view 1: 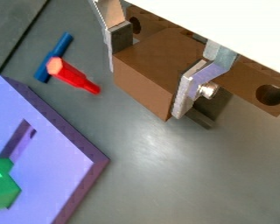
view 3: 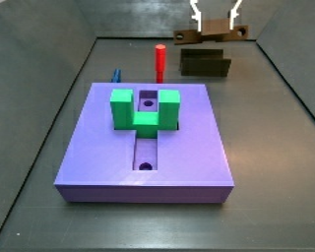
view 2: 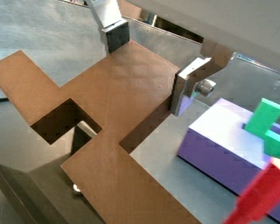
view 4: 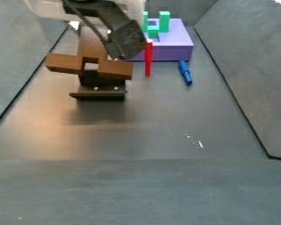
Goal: Pick up the brown object. Move up. Place the brown object on the fixture. Regrasp the brown object. Move to above the board. Insert the brown object.
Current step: Place the brown object on the fixture.
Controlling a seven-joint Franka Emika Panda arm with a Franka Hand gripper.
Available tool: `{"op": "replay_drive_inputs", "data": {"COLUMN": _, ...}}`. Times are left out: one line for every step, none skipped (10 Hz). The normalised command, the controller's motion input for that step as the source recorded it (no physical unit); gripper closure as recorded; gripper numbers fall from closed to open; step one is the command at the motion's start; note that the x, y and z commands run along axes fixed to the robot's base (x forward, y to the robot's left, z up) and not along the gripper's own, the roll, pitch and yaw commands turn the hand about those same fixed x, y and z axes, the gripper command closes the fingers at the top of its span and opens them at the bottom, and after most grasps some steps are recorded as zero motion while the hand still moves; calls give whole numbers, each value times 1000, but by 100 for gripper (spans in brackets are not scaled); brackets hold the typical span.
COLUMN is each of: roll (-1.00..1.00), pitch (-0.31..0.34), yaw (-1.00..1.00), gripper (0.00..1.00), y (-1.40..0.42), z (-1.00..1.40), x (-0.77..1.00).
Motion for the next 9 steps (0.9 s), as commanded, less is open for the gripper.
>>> {"op": "replay_drive_inputs", "data": {"roll": -320, "pitch": 0, "yaw": 0, "gripper": 100, "y": 0, "z": -254, "x": 189}}
{"op": "replay_drive_inputs", "data": {"roll": -280, "pitch": 0, "yaw": 0, "gripper": 100, "y": 0, "z": -300, "x": 220}}
{"op": "replay_drive_inputs", "data": {"roll": -174, "pitch": 0, "yaw": -26, "gripper": 100, "y": -9, "z": -357, "x": 97}}
{"op": "replay_drive_inputs", "data": {"roll": -303, "pitch": 0, "yaw": -106, "gripper": 100, "y": 0, "z": -357, "x": -9}}
{"op": "replay_drive_inputs", "data": {"roll": -311, "pitch": 0, "yaw": -117, "gripper": 100, "y": 0, "z": -314, "x": -37}}
{"op": "replay_drive_inputs", "data": {"roll": -217, "pitch": 0, "yaw": -149, "gripper": 100, "y": 0, "z": -300, "x": -71}}
{"op": "replay_drive_inputs", "data": {"roll": -106, "pitch": 69, "yaw": -186, "gripper": 100, "y": 37, "z": -260, "x": -49}}
{"op": "replay_drive_inputs", "data": {"roll": 0, "pitch": 129, "yaw": -206, "gripper": 100, "y": 69, "z": -183, "x": -40}}
{"op": "replay_drive_inputs", "data": {"roll": 0, "pitch": 140, "yaw": -200, "gripper": 100, "y": 91, "z": -149, "x": -74}}
